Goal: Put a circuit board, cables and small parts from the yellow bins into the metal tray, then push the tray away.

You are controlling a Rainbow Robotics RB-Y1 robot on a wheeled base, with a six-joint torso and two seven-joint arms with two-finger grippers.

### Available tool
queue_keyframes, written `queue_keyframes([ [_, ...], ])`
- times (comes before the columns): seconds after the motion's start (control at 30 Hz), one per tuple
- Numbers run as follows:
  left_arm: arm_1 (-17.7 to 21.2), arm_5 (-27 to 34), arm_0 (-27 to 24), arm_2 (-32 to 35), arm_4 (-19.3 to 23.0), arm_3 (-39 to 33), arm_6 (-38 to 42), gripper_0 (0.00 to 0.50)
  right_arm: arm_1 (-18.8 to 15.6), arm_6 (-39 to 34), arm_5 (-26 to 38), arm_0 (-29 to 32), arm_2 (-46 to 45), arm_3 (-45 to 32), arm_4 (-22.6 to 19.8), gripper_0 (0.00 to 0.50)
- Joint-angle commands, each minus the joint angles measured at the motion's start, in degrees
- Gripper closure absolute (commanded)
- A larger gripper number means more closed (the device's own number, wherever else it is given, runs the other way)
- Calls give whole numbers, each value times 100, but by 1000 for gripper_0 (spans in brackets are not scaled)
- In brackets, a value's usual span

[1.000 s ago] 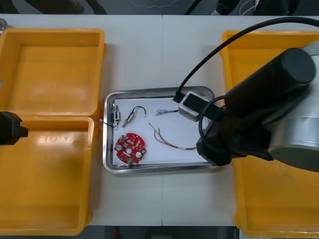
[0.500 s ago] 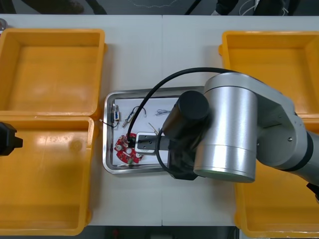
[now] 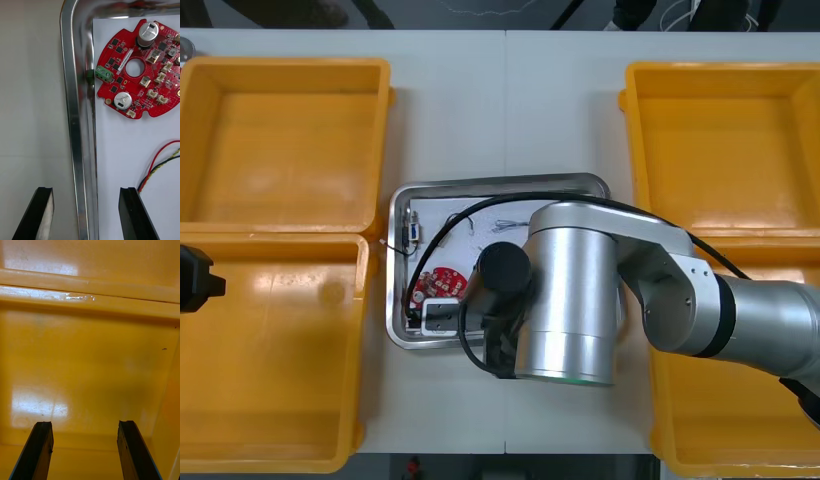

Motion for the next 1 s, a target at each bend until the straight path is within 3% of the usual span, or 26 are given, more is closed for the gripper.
queue_keyframes([
  [0.03, 217, 34, 57, 169, 45, -169, -594, 0, 173, 282, -225, -332, 395, 170, 254, 0],
  [0.4, 217, 34, 57, 169, 45, -169, -594, 0, 323, 335, -410, -446, 746, 732, 350, 0],
  [0.63, 217, 34, 57, 169, 45, -169, -594, 0, 332, 335, -410, -446, 1019, 759, 719, 0],
  [1.0, 217, 34, 57, 169, 45, -169, -594, 0, 420, 326, -612, -455, 1071, 970, 746, 0],
])
